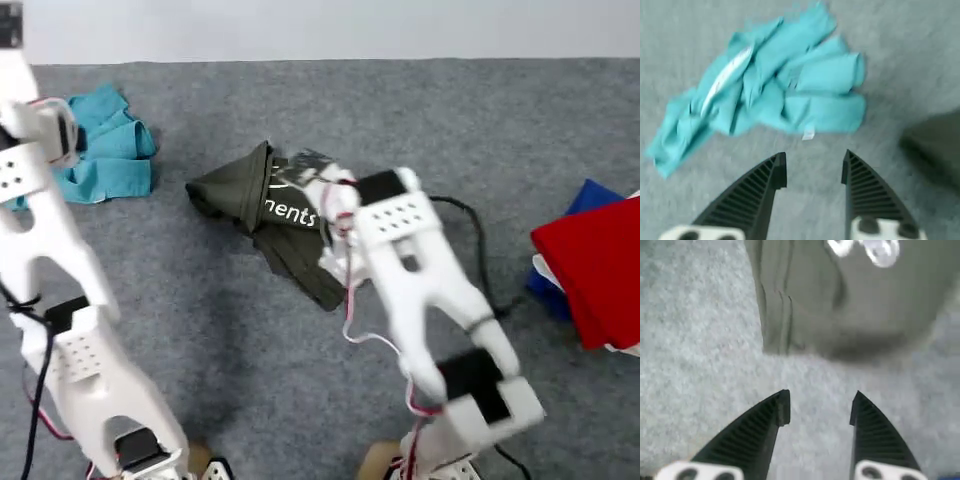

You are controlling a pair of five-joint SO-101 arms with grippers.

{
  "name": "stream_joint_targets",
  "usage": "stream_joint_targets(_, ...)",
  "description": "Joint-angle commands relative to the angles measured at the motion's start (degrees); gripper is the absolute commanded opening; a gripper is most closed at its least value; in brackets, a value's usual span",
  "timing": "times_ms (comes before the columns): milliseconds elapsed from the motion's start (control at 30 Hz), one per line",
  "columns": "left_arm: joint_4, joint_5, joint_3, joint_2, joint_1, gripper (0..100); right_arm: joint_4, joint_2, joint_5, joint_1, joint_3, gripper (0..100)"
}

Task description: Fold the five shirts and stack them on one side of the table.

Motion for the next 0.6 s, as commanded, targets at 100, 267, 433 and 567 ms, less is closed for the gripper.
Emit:
stream_joint_targets(100,1.1,0.4,7.2,-0.4,-2.1,19,-0.2,14.5,0.7,-3.8,-12.7,21.3)
stream_joint_targets(267,1.1,0.4,8.5,-0.4,-2.1,19,0.0,21.7,0.4,-5.8,-17.9,21.2)
stream_joint_targets(433,1.1,0.4,8.5,-0.4,-2.1,19,0.0,26.6,0.4,-6.8,-18.4,18.9)
stream_joint_targets(567,1.1,0.4,8.5,-0.4,-2.1,19,0.1,29.5,0.4,-5.5,-18.4,5.3)
